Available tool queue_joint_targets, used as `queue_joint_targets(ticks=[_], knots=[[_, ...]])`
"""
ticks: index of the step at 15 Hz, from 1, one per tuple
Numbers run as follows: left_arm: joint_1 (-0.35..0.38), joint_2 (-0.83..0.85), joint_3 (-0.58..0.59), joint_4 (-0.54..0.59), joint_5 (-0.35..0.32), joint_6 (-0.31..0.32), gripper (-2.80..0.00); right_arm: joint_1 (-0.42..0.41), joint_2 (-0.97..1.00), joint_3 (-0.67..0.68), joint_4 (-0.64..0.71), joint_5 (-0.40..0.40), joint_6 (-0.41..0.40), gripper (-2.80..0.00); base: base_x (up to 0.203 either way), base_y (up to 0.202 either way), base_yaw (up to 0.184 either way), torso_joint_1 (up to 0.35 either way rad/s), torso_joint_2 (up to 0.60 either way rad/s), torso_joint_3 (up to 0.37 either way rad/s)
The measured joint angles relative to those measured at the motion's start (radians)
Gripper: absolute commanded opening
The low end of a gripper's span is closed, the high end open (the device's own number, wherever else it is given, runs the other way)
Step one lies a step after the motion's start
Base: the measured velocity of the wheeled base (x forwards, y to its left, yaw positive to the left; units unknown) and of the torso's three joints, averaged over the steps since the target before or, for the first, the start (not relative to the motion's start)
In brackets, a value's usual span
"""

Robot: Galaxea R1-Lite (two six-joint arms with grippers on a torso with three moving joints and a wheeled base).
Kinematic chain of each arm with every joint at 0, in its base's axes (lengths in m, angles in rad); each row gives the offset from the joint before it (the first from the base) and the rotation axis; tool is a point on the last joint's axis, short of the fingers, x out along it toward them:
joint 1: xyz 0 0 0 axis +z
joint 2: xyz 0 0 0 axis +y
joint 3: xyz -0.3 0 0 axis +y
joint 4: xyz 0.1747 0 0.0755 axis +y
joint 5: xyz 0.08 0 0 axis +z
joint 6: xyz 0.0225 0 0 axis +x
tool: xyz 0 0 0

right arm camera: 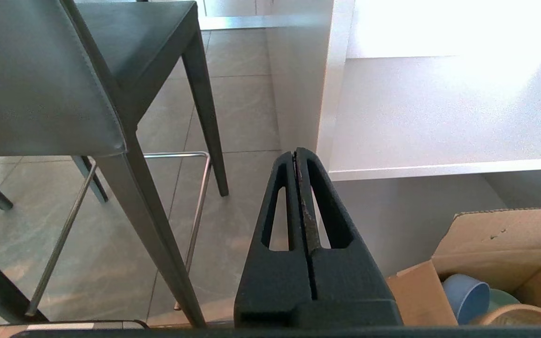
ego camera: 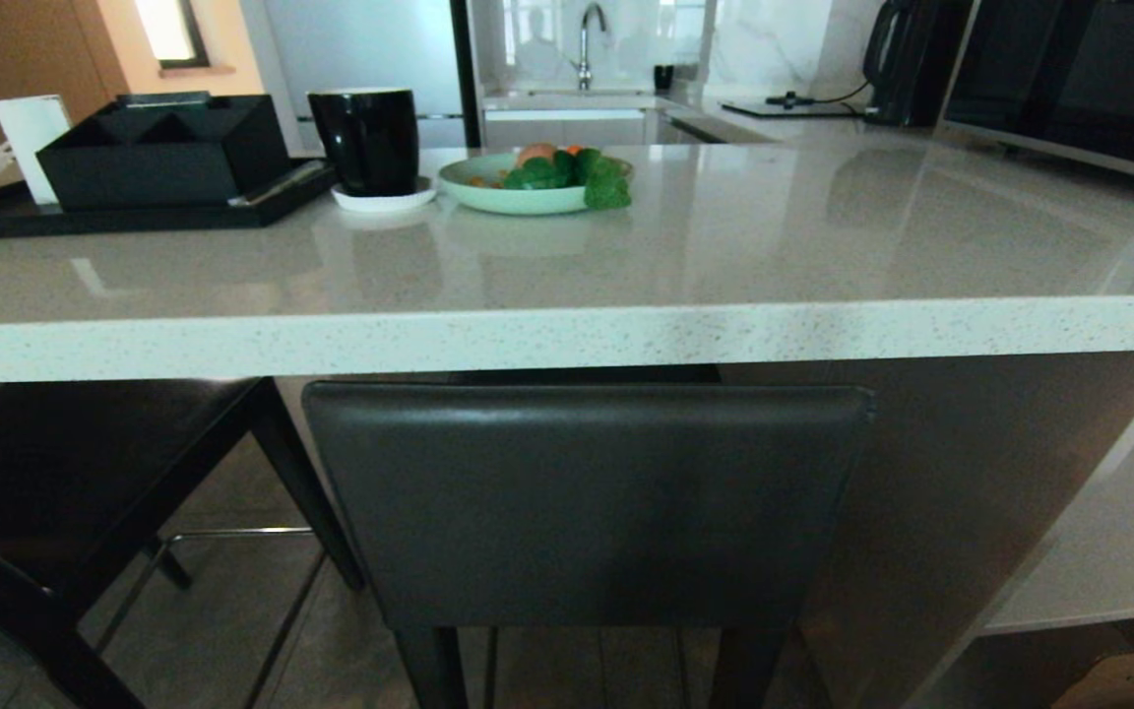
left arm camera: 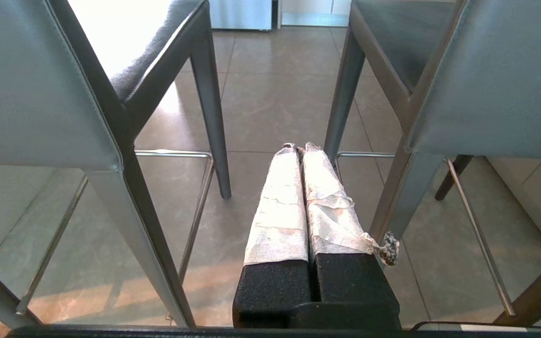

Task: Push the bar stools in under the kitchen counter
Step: Pull the gray chair out from under the dining table

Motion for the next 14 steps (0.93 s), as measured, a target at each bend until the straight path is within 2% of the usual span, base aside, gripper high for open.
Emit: queue_joint_targets(ticks=[4,5,6,14], knots=[[0.001,0.000,0.000,0.000,0.000,0.000,-2.80,0.000,0.000,0.000,0.000,0.000,0.002,-2.80,0.000,0.000,0.000,0.000,0.00,0.000],[0.001,0.000,0.000,0.000,0.000,0.000,0.00,0.000,0.000,0.000,0.000,0.000,0.002,-2.80,0.000,0.000,0.000,0.000,0.00,0.000],[0.001,0.000,0.000,0.000,0.000,0.000,0.00,0.000,0.000,0.000,0.000,0.000,0.003,0.00,0.000,0.000,0.000,0.000,0.00,0.000],[0.000,0.000,0.000,0.000,0.000,0.000,0.00,0.000,0.000,0.000,0.000,-0.001,0.004,0.00,0.000,0.000,0.000,0.000,0.00,0.000]])
